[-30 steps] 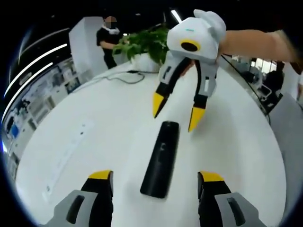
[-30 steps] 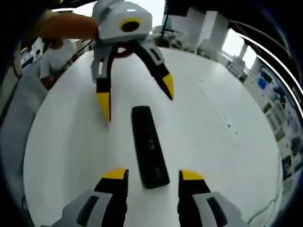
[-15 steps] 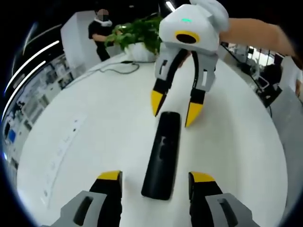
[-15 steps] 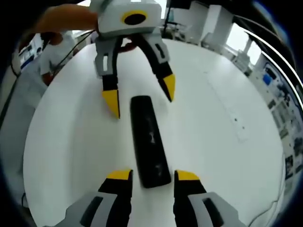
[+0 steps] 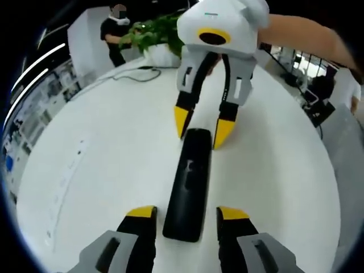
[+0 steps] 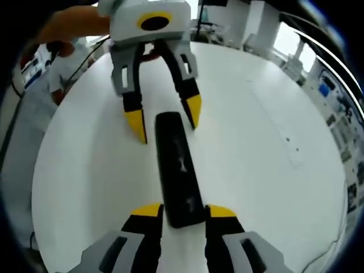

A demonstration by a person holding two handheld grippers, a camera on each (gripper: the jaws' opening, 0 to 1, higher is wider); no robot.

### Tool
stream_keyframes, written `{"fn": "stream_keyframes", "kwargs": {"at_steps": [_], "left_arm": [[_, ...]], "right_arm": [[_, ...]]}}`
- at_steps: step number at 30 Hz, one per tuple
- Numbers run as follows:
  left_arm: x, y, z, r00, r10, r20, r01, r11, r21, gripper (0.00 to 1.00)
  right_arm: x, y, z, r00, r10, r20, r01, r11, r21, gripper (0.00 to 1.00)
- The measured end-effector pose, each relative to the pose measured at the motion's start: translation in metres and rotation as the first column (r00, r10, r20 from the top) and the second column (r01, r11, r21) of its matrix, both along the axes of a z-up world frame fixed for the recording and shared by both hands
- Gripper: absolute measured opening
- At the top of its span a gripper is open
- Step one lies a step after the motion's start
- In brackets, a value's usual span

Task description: Press the specified remote control buttons in sequence, fully releasing each button before pressing the next.

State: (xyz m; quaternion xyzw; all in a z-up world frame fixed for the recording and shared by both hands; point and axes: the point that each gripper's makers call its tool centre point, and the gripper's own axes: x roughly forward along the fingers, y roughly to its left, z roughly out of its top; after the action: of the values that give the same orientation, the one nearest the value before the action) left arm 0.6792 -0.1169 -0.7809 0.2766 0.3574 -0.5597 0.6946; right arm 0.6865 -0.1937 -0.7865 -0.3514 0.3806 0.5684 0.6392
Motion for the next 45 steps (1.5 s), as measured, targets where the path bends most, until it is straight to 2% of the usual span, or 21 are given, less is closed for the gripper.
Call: {"fn": "stream_keyframes", "kwargs": {"at_steps": [9,18,37,45], "left_arm": [[0.003,0.002,0.0,1.0,-0.008,0.012,0.008,1.0,0.025,0.31],[0.001,0.002,0.0,1.0,-0.009,0.013,0.009,0.999,0.045,0.25],[-0.004,0.003,0.001,1.0,-0.012,0.014,0.01,0.997,0.082,0.24],[-0.008,0.003,0.014,0.999,-0.015,0.032,0.013,0.997,0.075,0.24]], "right_arm": [[-0.003,-0.001,0.0,0.999,0.051,0.002,-0.051,0.997,-0.064,0.22],[0.0,-0.001,-0.001,0.998,0.058,0.003,-0.057,0.995,-0.081,0.22],[-0.003,0.0,0.002,0.997,0.077,0.031,-0.074,0.993,-0.089,0.21],[-0.01,0.0,0.015,0.996,0.075,0.045,-0.071,0.994,-0.078,0.21]]}}
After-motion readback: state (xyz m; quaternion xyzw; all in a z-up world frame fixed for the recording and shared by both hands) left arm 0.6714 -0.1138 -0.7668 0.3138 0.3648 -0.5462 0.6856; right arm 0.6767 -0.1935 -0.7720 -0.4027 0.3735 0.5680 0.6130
